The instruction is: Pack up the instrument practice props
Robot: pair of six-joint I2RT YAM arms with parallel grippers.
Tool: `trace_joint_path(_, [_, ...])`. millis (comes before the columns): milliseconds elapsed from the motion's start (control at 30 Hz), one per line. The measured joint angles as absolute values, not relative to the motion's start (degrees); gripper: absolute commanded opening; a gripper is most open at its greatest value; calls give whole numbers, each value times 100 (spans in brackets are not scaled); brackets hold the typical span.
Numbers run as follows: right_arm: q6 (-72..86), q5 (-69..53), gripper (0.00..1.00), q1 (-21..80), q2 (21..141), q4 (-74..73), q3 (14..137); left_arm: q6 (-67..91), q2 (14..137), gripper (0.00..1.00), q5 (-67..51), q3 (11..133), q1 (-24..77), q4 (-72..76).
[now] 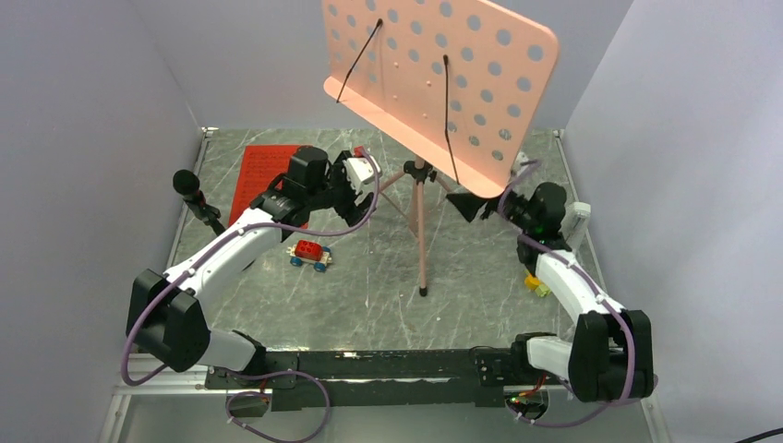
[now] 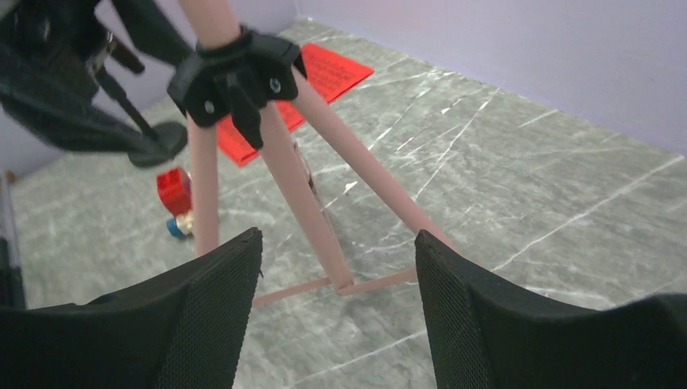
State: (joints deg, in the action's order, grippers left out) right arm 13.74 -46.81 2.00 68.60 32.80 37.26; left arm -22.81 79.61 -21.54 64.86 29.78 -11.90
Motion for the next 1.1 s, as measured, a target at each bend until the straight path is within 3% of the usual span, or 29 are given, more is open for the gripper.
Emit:
trace_joint_path(400, [-158, -4388, 72, 565, 6587, 3498, 3175, -2008, 8226, 82, -2191, 6720, 3280, -1199])
trace_joint_path(833, [-2171, -3848, 71, 574, 4674, 154, 2827, -836, 7883, 83, -3024, 6368, 3288, 1699])
trace_joint_path(1100, [-2604, -3553, 71, 718, 4788, -733, 2805, 134, 8353, 81, -3205, 6250, 3393, 3330])
